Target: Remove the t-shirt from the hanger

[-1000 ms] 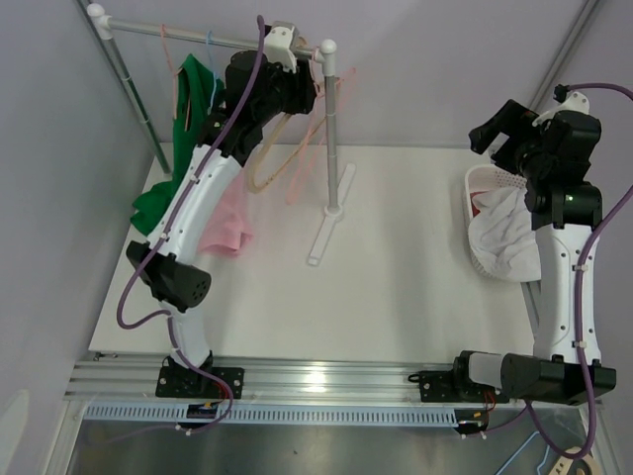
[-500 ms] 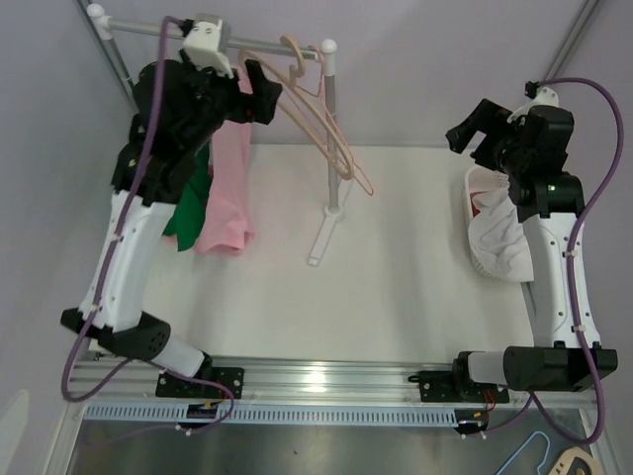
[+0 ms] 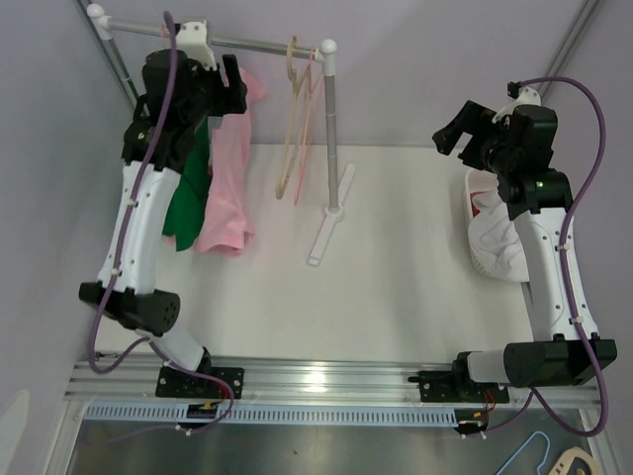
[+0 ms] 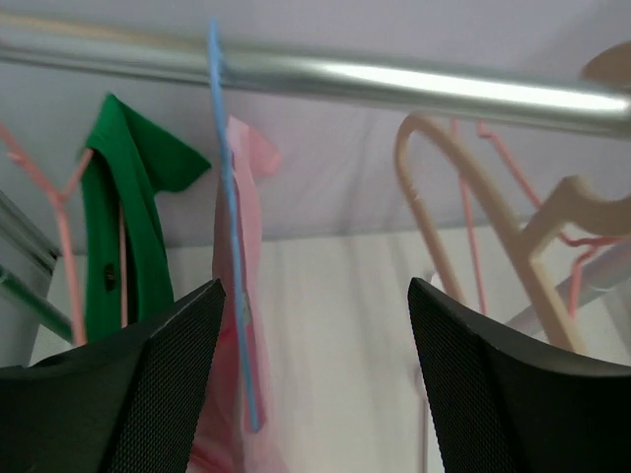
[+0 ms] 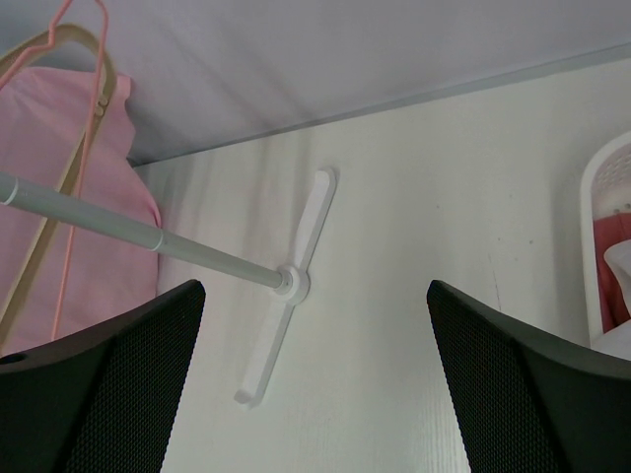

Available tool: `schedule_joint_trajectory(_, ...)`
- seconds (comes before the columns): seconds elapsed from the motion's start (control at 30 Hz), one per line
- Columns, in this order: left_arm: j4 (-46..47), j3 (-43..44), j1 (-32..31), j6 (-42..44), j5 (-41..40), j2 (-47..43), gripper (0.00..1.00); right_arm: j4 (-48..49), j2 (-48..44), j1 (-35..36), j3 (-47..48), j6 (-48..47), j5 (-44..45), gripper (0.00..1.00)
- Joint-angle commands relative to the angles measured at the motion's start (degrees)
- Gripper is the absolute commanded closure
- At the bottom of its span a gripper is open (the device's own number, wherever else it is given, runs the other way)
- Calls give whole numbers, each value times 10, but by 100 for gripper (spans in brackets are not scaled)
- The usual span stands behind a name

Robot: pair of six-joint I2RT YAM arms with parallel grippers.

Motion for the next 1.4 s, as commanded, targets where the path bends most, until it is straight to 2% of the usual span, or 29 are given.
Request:
schedule_joint_trajectory(0.0, -27, 59, 12, -8, 17, 58, 20, 20, -3, 2, -4, -10, 4, 0)
schedule_joint_trajectory(0.2, -26, 118, 20, -13, 8, 115, 22, 27, 8, 2, 1, -13, 10, 0)
schedule_joint_trajectory(0.33, -1, 121, 27, -7, -18, 136, 23, 32, 13, 2, 2, -13, 6, 1)
schedule_joint_trajectory(0.57, -2, 99, 23, -47, 76, 109, 22, 39, 29, 2, -1, -9, 5, 1)
schedule_joint_trajectory(0.63, -13, 94, 12, -50, 76, 99, 22, 42, 34, 4, 0, -6, 1, 1)
schedule_joint_trajectory(0.8, 12, 23, 3, -47, 51, 29, 21, 43, 39, 11, -2, -6, 0, 1)
schedule_joint_trajectory(1.1, -16, 30, 5, -29, 41, 0, 20, 49, 44, 13, -5, -8, -15, 1)
schedule_joint_trajectory(1.37, -7, 62, 13, 1, -53, 55, 20, 49, 50, 14, 4, -9, -26, 1)
